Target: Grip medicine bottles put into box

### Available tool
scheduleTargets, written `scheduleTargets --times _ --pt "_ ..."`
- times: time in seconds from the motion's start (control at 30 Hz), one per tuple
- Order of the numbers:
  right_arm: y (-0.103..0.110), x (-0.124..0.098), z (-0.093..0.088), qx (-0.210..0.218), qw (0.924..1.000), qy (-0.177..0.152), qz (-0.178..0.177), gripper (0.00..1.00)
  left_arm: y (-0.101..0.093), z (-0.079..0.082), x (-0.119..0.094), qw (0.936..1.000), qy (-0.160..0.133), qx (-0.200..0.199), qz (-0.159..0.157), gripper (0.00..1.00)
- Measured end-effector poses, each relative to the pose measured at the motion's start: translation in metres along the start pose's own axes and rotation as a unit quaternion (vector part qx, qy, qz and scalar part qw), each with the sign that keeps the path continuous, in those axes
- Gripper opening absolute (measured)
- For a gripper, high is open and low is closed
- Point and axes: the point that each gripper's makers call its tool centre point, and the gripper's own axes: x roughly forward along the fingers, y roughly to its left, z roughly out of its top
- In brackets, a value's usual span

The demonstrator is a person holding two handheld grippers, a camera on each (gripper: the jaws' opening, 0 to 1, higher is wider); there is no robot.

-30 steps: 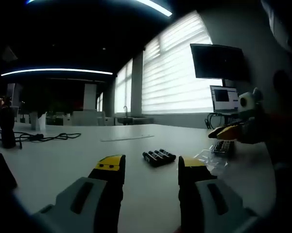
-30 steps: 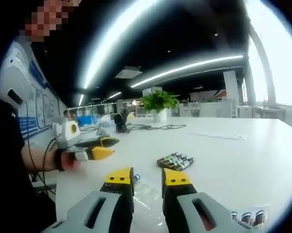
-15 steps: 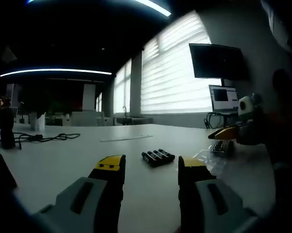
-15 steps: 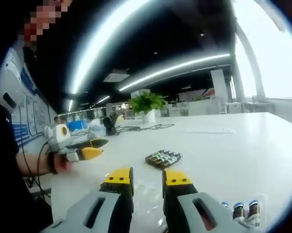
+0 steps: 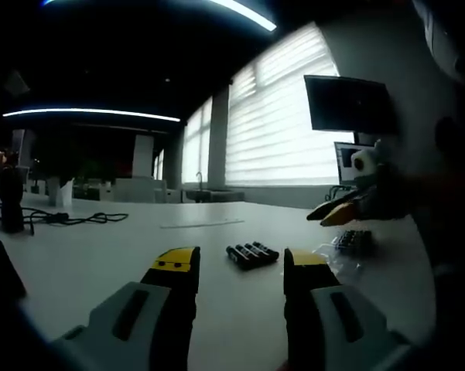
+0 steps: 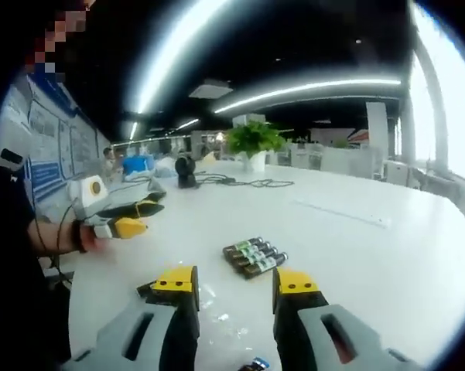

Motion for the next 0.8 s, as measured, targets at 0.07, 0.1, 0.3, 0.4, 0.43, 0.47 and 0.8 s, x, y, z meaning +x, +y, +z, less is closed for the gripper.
scheduleTargets --times 0.07,0.1,0.3,0.4,0.43,0.47,0.8 --pt "-0.003 0.008 -0.001 -0.021 0.9994 0.022 0.016 0.34 0.0 0.001 0.0 1.0 -0.002 -0.001 0.0 0.36" --pt "-0.005 0.011 0.0 -0.018 0.9994 0.025 0.019 0.34 0.0 0.001 0.0 1.0 -0.003 -0.003 -0.001 0.36" --pt "-0.011 0.033 0.0 -0.055 0.9951 0.06 0.055 0.38 0.0 0.0 0.0 1.0 -0.001 -0.005 -0.002 0.36" --pt "-0.017 0.041 -0.002 -0.079 0.9923 0.076 0.057 0.39 0.001 0.0 0.0 1.0 0.0 -0.006 -0.002 0.36" --pt "-0.019 0.044 -0.002 -0.088 0.9911 0.08 0.06 0.39 0.001 0.0 0.0 1.0 0.0 -0.006 -0.001 0.36" --pt "-0.019 0.046 -0.002 -0.089 0.9907 0.081 0.064 0.4 0.001 0.0 0.0 1.0 0.0 -0.007 -0.001 0.36" --pt "-0.024 0.064 -0.011 -0.091 0.9858 0.102 0.098 0.43 0.004 0.0 0.001 0.9999 0.0 -0.01 0.005 0.36"
